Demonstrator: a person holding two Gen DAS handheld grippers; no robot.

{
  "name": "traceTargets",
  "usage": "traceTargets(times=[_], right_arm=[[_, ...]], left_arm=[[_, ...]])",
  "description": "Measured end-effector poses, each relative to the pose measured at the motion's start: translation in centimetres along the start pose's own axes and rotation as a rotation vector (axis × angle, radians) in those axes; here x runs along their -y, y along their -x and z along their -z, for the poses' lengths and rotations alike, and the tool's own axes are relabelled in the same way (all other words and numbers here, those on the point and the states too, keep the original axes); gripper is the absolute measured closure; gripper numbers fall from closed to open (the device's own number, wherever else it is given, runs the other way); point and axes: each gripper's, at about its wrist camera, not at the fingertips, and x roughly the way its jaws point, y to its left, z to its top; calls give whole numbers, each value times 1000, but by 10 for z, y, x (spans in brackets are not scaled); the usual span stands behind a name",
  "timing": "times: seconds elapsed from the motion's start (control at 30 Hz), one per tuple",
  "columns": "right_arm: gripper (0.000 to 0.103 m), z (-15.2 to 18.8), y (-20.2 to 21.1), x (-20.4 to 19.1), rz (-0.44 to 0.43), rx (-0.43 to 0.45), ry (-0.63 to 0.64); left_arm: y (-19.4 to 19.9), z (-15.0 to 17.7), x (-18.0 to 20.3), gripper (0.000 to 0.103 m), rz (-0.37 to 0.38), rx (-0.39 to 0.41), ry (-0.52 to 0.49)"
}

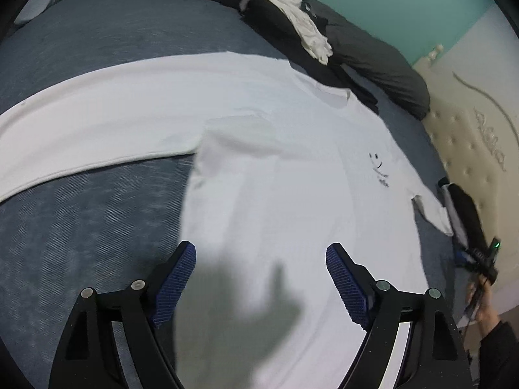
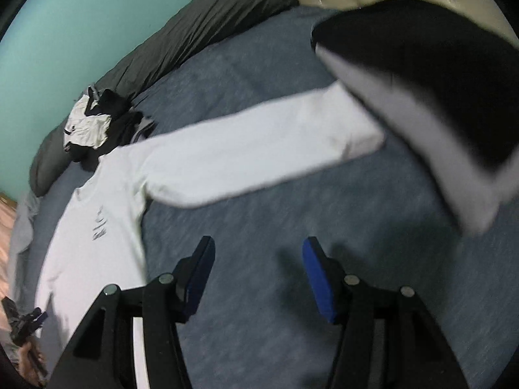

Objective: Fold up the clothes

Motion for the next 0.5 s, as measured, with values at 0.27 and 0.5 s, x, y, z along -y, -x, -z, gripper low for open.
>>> traceTargets(times=[0.27,0.5], right_arm=[[46,-47,-33,-1,223,32,169],[46,-71,-58,6,327,46,238]], left_arm=[[-28,-6,19,7,-18,42,-5],[-44,-2,29,7,-18,48,-56]])
